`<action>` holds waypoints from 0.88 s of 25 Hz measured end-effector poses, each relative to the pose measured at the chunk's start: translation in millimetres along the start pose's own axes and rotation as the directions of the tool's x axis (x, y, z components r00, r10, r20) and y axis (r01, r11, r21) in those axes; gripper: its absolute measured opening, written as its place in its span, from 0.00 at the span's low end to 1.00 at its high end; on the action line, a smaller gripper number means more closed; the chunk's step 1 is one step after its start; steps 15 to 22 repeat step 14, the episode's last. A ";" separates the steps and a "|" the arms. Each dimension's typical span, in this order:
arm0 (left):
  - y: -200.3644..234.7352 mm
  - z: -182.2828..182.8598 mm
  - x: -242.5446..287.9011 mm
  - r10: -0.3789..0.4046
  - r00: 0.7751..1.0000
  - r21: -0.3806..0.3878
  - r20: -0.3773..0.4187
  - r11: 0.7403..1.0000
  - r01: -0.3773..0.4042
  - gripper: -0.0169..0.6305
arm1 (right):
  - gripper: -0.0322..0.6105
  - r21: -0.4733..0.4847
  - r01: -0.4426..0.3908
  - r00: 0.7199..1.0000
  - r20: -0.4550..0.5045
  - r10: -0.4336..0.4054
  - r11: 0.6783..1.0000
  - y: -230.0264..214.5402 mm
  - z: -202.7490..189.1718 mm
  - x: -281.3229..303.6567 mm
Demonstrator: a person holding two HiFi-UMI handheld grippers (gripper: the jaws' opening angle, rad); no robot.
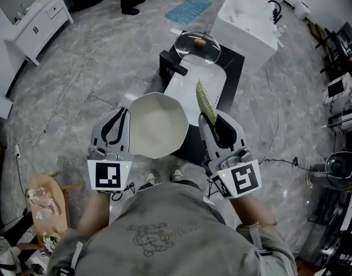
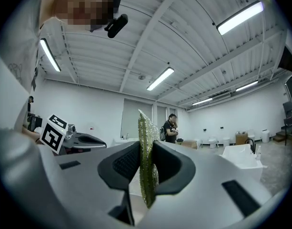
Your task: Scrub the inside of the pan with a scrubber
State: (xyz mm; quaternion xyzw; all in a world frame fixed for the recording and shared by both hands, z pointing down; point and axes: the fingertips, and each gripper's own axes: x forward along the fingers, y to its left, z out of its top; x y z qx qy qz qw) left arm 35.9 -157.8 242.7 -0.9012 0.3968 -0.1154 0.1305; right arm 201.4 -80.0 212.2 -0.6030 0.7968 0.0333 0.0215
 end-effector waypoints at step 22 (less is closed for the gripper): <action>0.6 -0.9 -2.5 0.013 1.000 -0.007 -0.011 1.000 -0.013 0.07 | 0.18 -0.037 -0.021 0.999 0.028 0.022 0.999 -1.6 7.8 4.5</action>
